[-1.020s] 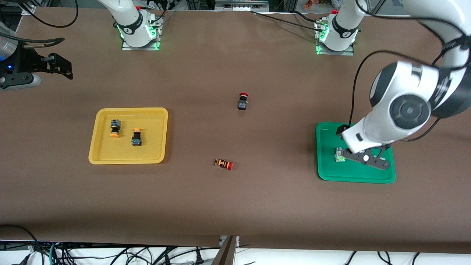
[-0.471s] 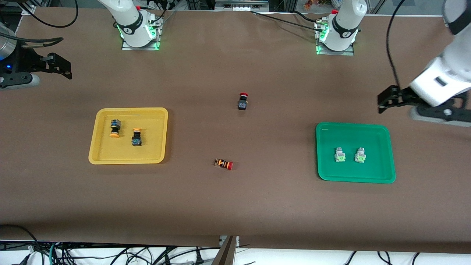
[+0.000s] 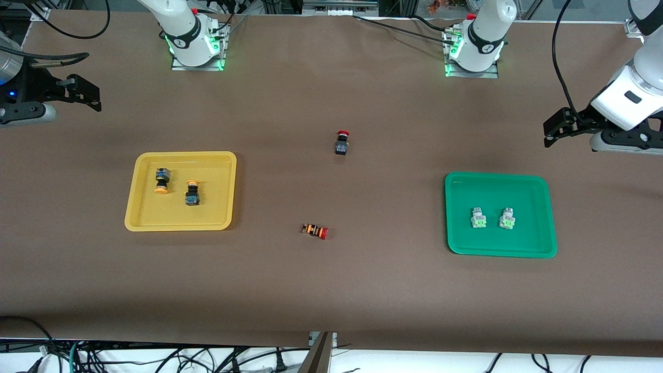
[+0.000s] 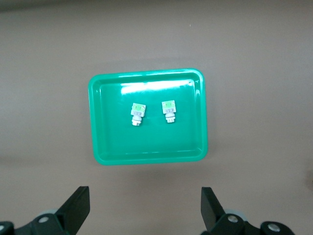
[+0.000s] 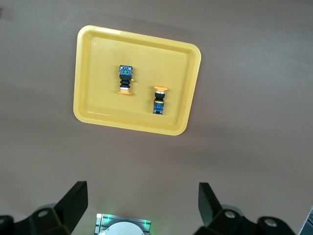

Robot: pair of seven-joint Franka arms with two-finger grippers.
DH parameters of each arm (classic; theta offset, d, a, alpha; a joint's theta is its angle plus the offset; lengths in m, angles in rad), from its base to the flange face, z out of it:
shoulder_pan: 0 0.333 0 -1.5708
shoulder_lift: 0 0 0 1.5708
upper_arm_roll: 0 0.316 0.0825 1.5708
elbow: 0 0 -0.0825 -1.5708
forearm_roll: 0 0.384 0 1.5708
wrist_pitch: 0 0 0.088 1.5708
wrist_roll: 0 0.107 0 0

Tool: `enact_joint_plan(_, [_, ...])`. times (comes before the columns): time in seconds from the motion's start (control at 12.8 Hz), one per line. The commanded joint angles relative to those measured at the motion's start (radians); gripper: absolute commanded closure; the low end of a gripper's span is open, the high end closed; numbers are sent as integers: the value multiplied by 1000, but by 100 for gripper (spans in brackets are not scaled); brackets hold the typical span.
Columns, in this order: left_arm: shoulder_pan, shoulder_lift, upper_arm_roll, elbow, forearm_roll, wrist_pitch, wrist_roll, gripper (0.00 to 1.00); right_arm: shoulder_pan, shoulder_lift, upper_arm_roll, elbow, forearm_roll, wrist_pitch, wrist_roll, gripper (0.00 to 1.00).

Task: Place green and yellow buttons in trays

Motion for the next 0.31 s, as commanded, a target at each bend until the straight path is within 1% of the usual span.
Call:
enact_joint_plan(0.0, [16,13,-19,45,17,-63,8,0,-12,7,9,22,-8,-22,-11,0])
enact_joint_plan(0.24, [18,17,-18,56,18,-63,30,0,-12,7,9,22,-8,-22,-11,0])
